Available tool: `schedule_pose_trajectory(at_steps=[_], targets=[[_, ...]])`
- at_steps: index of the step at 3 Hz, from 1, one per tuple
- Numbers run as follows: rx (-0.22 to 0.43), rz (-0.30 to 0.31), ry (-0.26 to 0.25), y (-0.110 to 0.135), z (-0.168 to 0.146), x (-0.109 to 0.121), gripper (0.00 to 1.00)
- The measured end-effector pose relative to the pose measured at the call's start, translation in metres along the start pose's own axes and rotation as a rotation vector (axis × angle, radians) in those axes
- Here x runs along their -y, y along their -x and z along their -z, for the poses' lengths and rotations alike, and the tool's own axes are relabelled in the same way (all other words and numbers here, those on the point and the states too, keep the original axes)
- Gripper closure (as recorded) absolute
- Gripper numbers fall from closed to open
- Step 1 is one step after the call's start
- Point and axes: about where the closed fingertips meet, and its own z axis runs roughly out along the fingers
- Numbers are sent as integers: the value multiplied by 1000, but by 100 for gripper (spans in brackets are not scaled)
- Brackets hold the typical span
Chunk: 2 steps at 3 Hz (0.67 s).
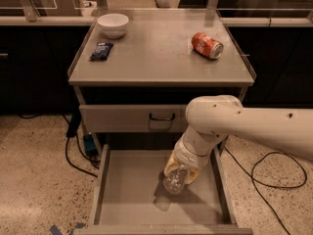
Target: Place water bottle into middle drawer
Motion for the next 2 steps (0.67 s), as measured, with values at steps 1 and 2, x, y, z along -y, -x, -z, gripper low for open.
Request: schedule_pose_trajectory(at_steps=[1, 2], targets=[[0, -3, 0, 0, -2, 0, 100], [-58, 0, 51, 3, -3, -3, 100]])
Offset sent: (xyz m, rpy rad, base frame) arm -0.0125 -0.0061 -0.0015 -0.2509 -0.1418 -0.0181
